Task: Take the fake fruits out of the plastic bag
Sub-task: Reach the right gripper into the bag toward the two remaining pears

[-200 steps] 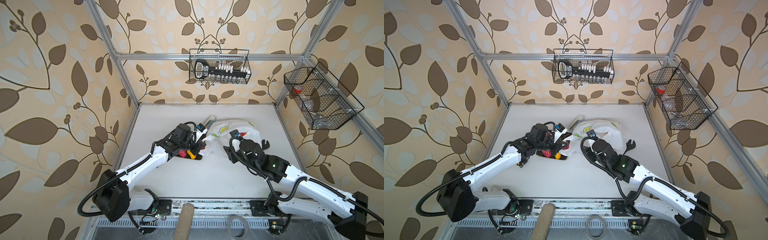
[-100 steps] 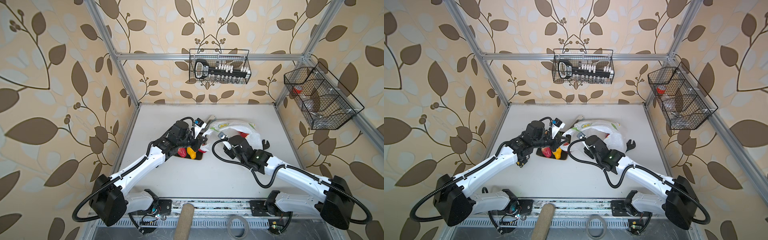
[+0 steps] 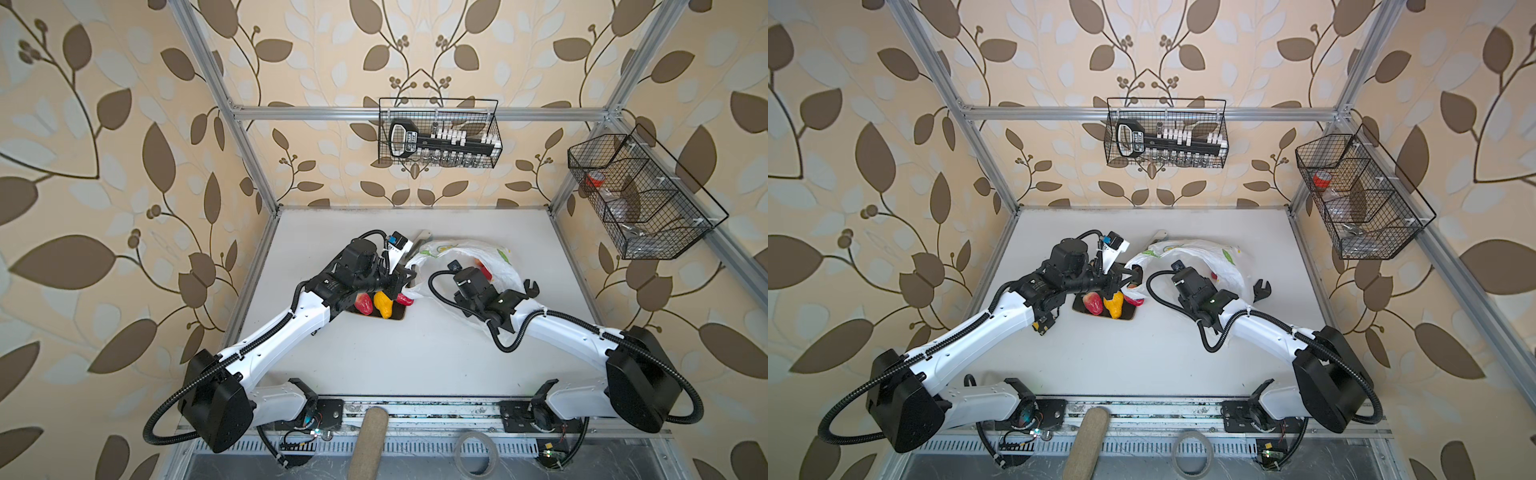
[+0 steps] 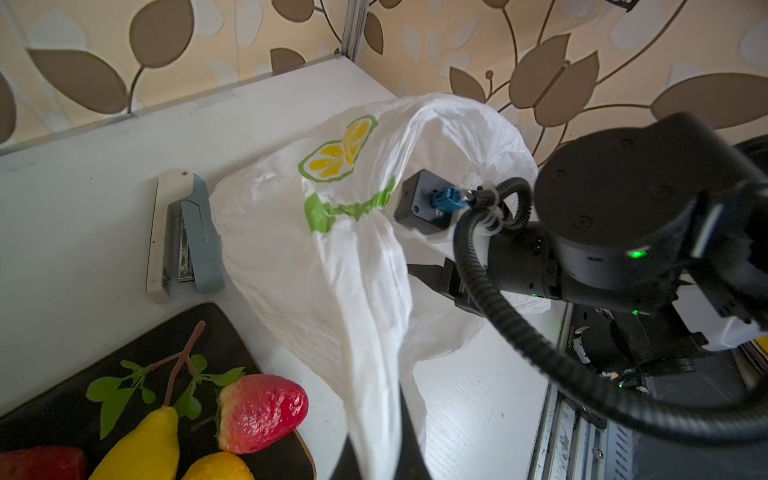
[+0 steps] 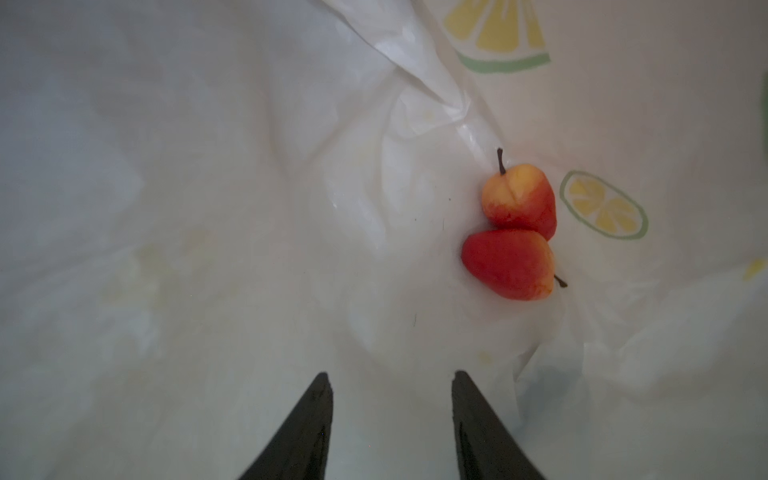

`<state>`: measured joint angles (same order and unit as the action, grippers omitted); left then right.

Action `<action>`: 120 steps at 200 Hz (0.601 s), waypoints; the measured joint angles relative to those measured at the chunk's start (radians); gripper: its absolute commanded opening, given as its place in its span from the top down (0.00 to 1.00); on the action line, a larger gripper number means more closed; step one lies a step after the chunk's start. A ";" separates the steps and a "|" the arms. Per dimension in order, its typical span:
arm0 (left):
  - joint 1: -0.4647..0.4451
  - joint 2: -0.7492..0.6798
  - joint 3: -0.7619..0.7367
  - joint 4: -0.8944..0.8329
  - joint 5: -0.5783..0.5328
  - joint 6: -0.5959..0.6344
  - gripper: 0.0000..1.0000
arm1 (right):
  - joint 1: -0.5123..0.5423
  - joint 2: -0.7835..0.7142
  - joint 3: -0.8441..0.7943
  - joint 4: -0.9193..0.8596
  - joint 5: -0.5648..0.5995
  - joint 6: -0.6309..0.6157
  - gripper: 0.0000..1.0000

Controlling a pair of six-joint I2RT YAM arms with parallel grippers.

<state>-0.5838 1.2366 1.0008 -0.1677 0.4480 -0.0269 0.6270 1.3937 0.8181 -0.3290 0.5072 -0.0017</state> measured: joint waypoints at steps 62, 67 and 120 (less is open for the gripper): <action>-0.013 -0.029 0.000 0.002 0.017 -0.001 1.00 | -0.197 0.013 0.038 -0.066 -0.067 0.360 0.35; -0.014 -0.030 0.000 0.002 0.020 -0.001 1.00 | -0.210 0.013 0.039 -0.067 -0.069 0.396 0.32; -0.029 -0.030 0.000 -0.001 0.054 -0.001 1.00 | -0.274 0.100 0.102 -0.048 -0.061 0.728 0.22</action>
<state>-0.6132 1.2068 1.0012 -0.1684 0.5022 -0.0277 0.3531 1.4933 0.9203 -0.3775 0.4465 0.7261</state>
